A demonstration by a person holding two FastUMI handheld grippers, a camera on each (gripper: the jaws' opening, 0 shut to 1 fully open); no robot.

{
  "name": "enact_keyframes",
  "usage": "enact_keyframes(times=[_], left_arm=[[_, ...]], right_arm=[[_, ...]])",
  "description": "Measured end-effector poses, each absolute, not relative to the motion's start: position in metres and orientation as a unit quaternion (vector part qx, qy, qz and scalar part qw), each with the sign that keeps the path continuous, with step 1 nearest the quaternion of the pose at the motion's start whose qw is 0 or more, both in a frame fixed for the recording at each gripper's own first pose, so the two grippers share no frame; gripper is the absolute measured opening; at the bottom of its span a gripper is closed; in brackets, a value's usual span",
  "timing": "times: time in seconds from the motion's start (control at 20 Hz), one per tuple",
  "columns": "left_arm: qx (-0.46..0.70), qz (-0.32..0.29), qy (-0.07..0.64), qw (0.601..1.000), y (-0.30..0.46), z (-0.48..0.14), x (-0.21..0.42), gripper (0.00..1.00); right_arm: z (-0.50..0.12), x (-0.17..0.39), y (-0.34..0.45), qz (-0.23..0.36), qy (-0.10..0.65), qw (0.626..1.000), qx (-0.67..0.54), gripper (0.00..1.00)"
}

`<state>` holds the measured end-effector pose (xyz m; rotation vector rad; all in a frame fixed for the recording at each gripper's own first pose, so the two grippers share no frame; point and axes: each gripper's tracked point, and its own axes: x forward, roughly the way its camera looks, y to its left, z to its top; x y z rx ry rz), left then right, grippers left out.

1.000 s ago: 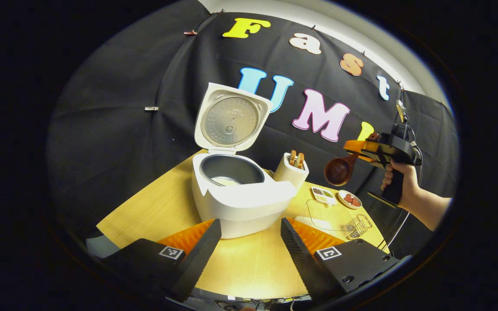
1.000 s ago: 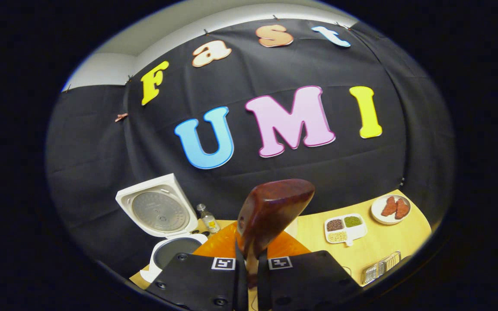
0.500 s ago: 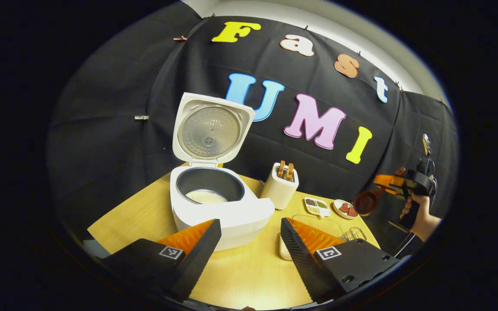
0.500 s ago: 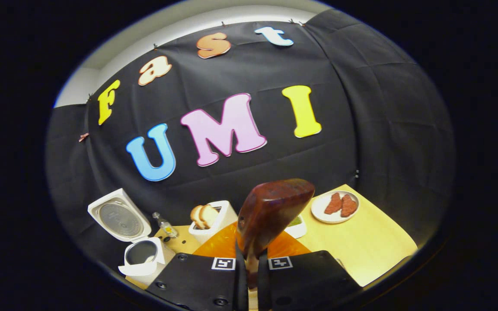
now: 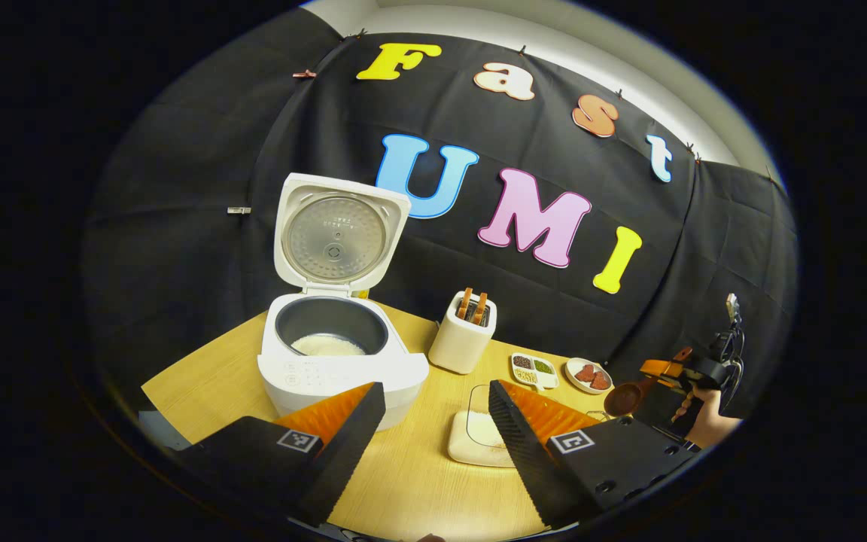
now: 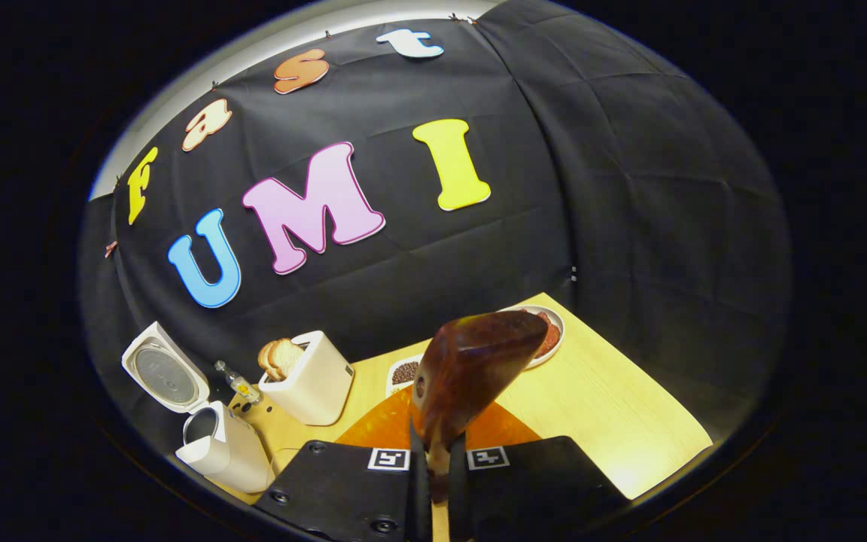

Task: Close the left gripper, press the button to open the rice cooker; take a wooden spoon from the chopstick holder with the right hand, scoop a spoonful of rice and pour it into the rice cooker, then put the wooden spoon back into the chopstick holder.

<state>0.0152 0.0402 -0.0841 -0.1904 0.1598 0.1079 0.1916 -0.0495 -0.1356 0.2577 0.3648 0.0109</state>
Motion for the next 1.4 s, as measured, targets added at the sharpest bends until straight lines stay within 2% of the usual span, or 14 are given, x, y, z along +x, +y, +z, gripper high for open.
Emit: enact_keyframes(times=[0.4,0.7,0.8,0.85,1.0,1.05,1.1,1.15,1.4], left_arm=[[-0.069,0.103,0.099,0.987,0.016,-0.084,0.012,0.95],[-0.081,0.139,0.106,0.981,0.028,-0.082,0.013,0.95],[-0.074,0.143,0.103,0.982,0.035,-0.077,0.014,0.96],[-0.069,0.147,0.098,0.982,0.041,-0.072,0.014,0.96],[-0.06,0.164,0.079,0.981,0.066,-0.053,0.017,0.95],[-0.063,0.17,0.073,0.981,0.077,-0.046,0.018,0.95],[-0.076,0.175,0.072,0.979,0.088,-0.04,0.02,0.95],[-0.086,0.177,0.071,0.978,0.098,-0.035,0.022,0.96],[-0.043,0.202,0.046,0.977,0.153,0.025,0.033,0.95]], right_arm=[[-0.219,0.193,-0.077,-0.025,0.25,0.956,0.152,0.13],[-0.255,0.196,-0.073,-0.039,0.282,0.943,0.174,0.17],[-0.256,0.196,-0.071,-0.038,0.283,0.941,0.181,0.13],[-0.251,0.196,-0.072,-0.038,0.279,0.942,0.183,0.22],[-0.238,0.184,-0.079,-0.044,0.27,0.947,0.168,0.92],[-0.236,0.181,-0.088,-0.057,0.267,0.95,0.151,0.97],[-0.23,0.175,-0.095,-0.068,0.263,0.954,0.131,0.89],[-0.221,0.168,-0.1,-0.074,0.253,0.958,0.112,0.99],[-0.173,0.133,-0.115,-0.078,0.205,0.975,0.028,0.99]])
